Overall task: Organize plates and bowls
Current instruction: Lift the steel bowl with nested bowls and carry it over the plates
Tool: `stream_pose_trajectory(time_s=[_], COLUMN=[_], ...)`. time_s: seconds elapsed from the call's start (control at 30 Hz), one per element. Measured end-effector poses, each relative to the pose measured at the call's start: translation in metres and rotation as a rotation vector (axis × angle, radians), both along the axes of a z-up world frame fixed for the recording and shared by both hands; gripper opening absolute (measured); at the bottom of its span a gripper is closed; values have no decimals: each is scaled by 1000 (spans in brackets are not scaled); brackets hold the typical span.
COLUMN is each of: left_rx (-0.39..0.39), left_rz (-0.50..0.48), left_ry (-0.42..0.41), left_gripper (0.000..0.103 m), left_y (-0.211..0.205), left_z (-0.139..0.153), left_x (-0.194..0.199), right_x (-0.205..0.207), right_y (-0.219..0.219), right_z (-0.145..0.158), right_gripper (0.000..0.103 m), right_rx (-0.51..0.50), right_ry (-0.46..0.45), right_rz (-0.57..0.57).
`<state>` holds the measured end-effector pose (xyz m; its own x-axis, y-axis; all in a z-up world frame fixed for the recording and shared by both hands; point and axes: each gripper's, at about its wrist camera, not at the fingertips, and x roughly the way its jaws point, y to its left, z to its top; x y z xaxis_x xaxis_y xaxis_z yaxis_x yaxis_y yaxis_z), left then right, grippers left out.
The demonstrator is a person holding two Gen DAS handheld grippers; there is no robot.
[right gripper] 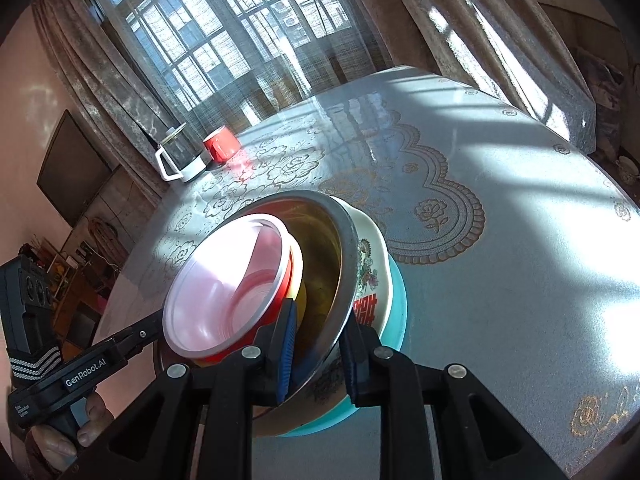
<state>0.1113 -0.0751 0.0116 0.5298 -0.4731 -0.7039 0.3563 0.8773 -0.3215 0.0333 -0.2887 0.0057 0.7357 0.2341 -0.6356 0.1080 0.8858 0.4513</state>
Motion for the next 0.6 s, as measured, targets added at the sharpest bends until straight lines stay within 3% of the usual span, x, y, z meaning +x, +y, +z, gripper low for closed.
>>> stream_pose_trajectory(time_s=[0.6], left_rx=[12], left_rz=[11], left_ry=[1], left_gripper=[21], left_y=[0], left_z=[-1], left_x=[-4], right_x=[-4], right_y=[-1], right_z=[0], right_gripper=[17], right_rx=[-24], right_ry=[-13], right_rz=[-36])
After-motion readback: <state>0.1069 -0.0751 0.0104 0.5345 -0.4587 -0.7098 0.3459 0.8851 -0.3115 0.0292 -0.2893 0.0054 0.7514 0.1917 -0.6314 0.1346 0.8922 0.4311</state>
